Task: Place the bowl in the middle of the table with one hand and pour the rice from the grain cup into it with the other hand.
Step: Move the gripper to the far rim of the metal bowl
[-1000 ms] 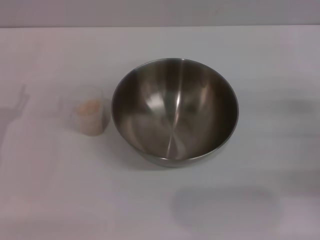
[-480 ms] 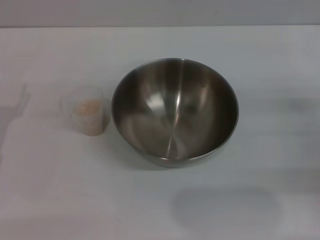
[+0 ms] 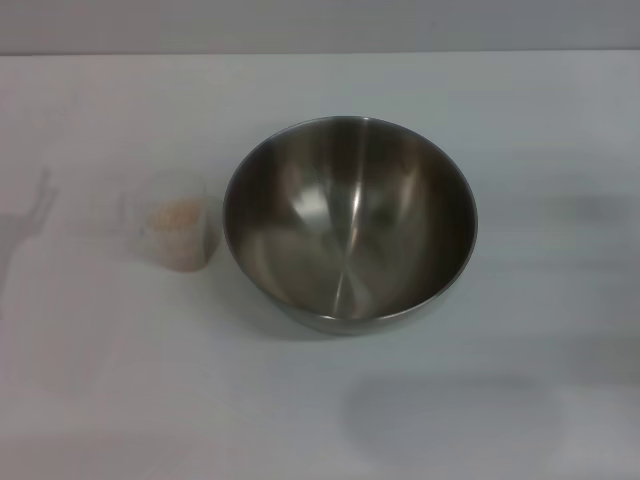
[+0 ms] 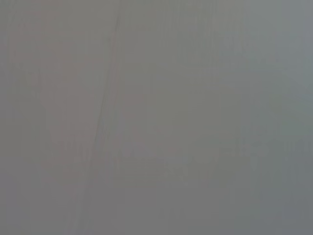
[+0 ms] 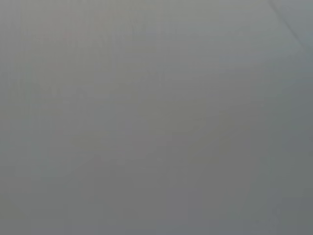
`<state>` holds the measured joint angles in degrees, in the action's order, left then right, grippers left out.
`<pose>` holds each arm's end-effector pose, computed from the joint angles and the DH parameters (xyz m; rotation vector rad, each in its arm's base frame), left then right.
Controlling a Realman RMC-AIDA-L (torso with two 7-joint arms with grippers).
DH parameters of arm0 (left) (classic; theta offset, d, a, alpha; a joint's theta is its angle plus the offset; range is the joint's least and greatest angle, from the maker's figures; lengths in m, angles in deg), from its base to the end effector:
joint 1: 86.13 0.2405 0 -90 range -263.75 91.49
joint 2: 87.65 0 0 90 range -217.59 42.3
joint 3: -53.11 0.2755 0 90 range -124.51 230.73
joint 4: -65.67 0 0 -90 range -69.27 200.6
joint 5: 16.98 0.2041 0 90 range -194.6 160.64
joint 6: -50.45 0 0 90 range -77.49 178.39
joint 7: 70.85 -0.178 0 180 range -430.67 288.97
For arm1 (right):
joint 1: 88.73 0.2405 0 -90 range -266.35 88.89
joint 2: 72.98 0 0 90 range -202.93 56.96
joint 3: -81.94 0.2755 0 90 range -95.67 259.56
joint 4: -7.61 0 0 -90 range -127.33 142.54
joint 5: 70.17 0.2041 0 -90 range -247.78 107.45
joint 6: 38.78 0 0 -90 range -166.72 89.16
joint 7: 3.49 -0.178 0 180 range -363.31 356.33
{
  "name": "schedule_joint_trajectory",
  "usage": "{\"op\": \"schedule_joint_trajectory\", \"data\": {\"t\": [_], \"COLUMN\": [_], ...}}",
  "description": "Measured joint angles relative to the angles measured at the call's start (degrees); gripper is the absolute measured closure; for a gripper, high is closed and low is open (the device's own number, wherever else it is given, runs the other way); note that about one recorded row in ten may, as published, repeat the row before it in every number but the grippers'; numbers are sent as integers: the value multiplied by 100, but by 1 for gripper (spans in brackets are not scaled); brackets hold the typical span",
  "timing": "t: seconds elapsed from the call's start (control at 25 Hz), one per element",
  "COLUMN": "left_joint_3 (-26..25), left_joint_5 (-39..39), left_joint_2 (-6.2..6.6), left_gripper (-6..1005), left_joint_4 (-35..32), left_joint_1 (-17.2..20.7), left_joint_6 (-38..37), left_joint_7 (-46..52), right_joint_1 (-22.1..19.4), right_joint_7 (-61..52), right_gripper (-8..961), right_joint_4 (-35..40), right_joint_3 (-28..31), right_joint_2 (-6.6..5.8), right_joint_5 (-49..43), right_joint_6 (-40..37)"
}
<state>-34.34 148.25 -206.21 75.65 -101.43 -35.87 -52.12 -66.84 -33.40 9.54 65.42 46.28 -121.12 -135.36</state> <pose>-0.3497 0.3116 0.0532 -1.3326 -0.4142 -0.9398 0.3405 0.3147 0.0822 -1.1710 0.4167 1.1454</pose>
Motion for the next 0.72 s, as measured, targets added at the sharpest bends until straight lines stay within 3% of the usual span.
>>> {"op": "schedule_joint_trajectory", "data": {"t": [0.72], "left_joint_3": [43], "left_joint_5": [1], "left_joint_2": [-17], "left_gripper": [148], "left_joint_4": [-22], "left_joint_1": [67], "left_joint_6": [121], "left_joint_7": [-229], "right_joint_1": [181], "right_joint_7": [-14], "right_gripper": [159], "right_joint_4": [0], "right_joint_3": [-5], "right_joint_2": [-7], "right_joint_5": [-10], "right_joint_6": [205]}}
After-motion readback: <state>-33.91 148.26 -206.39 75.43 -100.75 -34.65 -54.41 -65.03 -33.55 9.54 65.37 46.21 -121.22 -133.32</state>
